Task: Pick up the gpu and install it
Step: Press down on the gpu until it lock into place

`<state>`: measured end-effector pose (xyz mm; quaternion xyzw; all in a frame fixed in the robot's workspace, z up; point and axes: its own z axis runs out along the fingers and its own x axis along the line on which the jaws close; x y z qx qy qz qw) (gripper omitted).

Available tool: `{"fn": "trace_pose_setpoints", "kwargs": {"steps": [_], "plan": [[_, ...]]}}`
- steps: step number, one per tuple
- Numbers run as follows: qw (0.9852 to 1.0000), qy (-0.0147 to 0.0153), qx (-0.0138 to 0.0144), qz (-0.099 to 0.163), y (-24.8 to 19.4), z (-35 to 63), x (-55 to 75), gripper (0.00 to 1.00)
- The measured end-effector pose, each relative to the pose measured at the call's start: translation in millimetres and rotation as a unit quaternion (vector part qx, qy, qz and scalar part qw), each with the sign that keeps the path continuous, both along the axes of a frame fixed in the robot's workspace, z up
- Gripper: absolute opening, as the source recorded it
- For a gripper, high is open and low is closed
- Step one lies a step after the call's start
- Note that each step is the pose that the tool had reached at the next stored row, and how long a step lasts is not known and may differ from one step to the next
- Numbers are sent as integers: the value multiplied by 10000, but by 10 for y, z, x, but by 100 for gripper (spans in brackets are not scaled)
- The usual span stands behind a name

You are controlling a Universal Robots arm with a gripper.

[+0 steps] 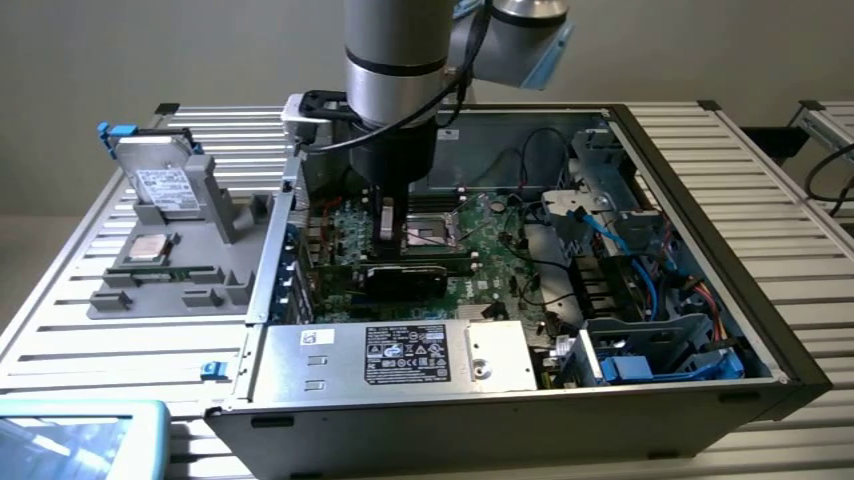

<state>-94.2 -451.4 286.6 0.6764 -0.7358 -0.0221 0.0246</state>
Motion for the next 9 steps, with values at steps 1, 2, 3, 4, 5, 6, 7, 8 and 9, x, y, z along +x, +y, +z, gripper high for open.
{"fn": "trace_pose_setpoints", "kwargs": {"steps": [1,2,3,4,5,6,7,8,9], "plan": [[10000,31,1,-1,0,15,0,12],[10000,42,2,-1,0,16,-1,12],[10000,42,1,-1,0,16,0,12],[10000,43,1,-1,0,16,-1,12],[10000,43,1,-1,0,16,-1,12],[10000,43,1,-1,0,16,-1,12],[10000,43,1,-1,0,17,-1,12],[10000,43,1,-1,0,16,-1,12],[10000,43,1,-1,0,17,0,12]]}}
